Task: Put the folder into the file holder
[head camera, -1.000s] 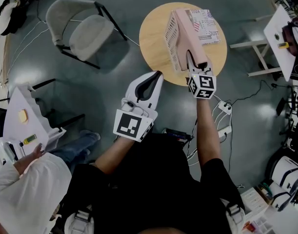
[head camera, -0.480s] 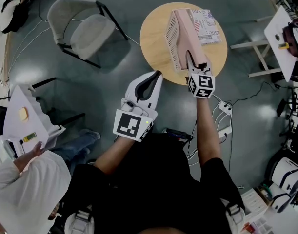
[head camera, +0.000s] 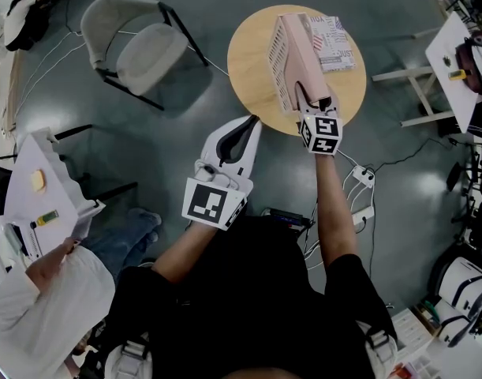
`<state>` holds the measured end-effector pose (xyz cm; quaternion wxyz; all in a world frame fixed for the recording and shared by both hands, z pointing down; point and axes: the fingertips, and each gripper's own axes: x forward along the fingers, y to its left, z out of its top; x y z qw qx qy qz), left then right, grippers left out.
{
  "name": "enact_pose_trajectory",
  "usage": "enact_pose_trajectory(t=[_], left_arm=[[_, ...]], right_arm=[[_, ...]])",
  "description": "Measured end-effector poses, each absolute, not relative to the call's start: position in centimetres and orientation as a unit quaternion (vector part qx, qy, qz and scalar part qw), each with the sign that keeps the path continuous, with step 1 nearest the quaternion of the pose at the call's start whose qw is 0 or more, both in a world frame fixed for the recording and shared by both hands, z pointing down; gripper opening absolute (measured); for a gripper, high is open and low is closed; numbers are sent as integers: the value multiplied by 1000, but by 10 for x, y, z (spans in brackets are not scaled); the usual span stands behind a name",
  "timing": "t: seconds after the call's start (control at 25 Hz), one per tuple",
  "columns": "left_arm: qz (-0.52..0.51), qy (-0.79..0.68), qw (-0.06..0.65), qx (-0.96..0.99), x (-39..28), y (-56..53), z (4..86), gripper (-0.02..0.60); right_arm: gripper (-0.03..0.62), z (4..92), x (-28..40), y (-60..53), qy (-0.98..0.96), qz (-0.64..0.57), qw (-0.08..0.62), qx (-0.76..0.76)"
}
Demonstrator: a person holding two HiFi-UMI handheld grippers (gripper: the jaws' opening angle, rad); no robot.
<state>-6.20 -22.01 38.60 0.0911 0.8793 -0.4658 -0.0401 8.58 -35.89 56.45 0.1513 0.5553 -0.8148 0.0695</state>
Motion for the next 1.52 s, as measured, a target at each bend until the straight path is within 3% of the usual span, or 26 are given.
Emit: enact_pose_trajectory(t=[0.52, 1.08, 1.52], left_arm=[[-56, -459, 93, 882, -64, -203, 371, 12], [-64, -447, 94, 888, -75, -195, 368, 12], [-61, -467, 72, 879, -55, -192, 356, 12]], right_arm=[[249, 547, 101, -323, -795, 96, 162, 577], [256, 466, 112, -250, -769, 120, 86, 622], [160, 441, 126, -227, -788, 160, 59, 591]])
